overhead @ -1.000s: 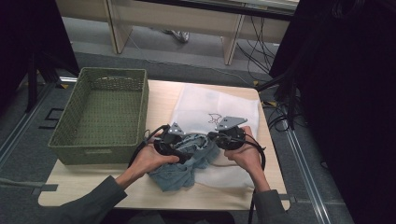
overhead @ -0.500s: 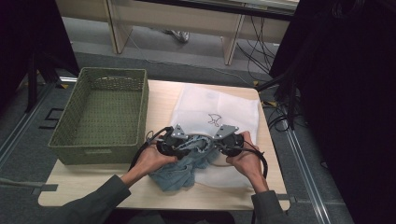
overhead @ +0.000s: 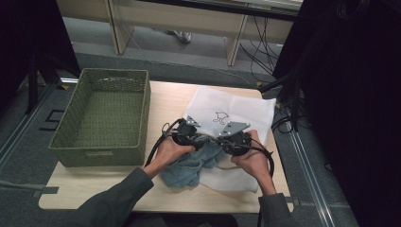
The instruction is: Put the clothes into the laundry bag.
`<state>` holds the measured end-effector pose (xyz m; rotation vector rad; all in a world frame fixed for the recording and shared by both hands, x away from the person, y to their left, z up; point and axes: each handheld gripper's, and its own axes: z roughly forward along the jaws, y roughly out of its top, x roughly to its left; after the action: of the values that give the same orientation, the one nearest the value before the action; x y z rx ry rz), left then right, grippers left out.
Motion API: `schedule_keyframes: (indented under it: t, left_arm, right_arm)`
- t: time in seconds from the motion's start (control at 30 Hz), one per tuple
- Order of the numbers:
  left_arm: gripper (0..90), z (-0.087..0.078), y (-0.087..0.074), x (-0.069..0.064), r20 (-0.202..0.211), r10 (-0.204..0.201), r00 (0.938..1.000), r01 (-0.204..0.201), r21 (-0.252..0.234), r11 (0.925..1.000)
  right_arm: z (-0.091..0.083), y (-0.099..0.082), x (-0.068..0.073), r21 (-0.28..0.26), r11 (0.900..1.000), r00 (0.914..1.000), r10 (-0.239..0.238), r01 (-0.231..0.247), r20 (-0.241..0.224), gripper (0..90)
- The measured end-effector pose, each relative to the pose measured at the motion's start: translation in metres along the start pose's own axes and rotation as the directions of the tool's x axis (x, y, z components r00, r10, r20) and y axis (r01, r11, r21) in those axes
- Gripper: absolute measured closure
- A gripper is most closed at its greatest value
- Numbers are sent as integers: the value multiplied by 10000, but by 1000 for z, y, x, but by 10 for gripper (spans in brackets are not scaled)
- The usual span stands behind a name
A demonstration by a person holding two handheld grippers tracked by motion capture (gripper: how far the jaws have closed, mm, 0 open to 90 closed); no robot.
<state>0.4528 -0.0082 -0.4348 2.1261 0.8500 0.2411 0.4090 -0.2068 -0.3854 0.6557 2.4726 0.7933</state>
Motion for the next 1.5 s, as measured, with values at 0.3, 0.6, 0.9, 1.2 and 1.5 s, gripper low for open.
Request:
schedule_keyframes:
  t: [0.3,0.6,0.9,1.2,1.5]
  left_arm:
    - [240,-86,-25,-3,51,398,9992,-397,-183,9990]
    - [227,-72,-61,14,-623,83,9980,-23,972,9953]
    - [689,-58,-28,-22,125,1472,9890,-1472,2,9891]
    - [706,15,-14,-16,-39,1181,9930,-1179,344,9924]
    - [441,-32,-19,-27,324,1878,9817,-1865,-391,9817]
  right_arm:
    - [15,-14,-4,413,9984,9986,410,-397,-326,878]
    - [14,-12,-2,240,9988,9989,436,-432,-171,877]
    - [10,-3,3,-146,9994,9993,310,-314,-229,878]
    - [0,5,7,-405,9992,9996,51,-62,-262,882]
    - [2,0,0,-480,9979,9989,425,-434,-201,882]
